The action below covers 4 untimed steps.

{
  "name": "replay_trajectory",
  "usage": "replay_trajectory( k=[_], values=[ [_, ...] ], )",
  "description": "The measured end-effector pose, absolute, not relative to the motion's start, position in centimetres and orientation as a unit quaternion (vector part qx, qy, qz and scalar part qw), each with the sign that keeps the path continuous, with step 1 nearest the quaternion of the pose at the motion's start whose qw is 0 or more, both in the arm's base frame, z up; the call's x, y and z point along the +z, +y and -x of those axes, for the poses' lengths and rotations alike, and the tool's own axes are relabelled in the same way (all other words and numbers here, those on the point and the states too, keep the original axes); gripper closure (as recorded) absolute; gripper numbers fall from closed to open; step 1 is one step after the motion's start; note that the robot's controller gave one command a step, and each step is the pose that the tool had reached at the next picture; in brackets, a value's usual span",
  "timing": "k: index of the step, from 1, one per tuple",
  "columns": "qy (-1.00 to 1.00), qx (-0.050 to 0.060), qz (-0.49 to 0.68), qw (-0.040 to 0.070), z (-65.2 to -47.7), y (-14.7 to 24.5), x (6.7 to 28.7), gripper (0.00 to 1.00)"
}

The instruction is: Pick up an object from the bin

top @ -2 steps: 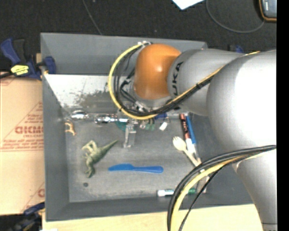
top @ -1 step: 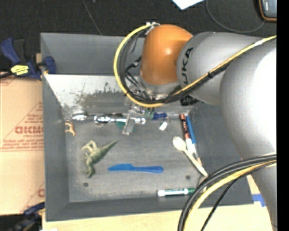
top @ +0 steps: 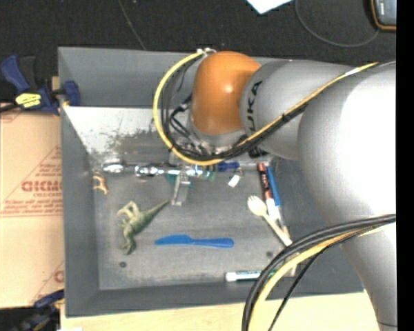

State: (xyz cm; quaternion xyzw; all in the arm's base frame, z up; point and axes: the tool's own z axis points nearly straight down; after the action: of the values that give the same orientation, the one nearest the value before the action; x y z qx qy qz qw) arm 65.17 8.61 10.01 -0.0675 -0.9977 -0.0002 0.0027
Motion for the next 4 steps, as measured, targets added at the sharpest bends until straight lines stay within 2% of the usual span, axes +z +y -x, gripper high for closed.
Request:
replay_trajectory(
  k=[1,2,3,4],
  values=[
    [-0.989,-0.004,0.146,-0.001,-65.3,8.8,7.3,0.0],
    [-0.994,-0.001,0.109,-0.003,-65.3,7.8,7.2,1.0],
    [-0.994,-0.001,0.109,-0.003,-65.3,7.8,7.2,1.0],
    [-0.994,-0.001,0.11,0.0,-65.1,7.8,9.7,1.0]
  ],
)
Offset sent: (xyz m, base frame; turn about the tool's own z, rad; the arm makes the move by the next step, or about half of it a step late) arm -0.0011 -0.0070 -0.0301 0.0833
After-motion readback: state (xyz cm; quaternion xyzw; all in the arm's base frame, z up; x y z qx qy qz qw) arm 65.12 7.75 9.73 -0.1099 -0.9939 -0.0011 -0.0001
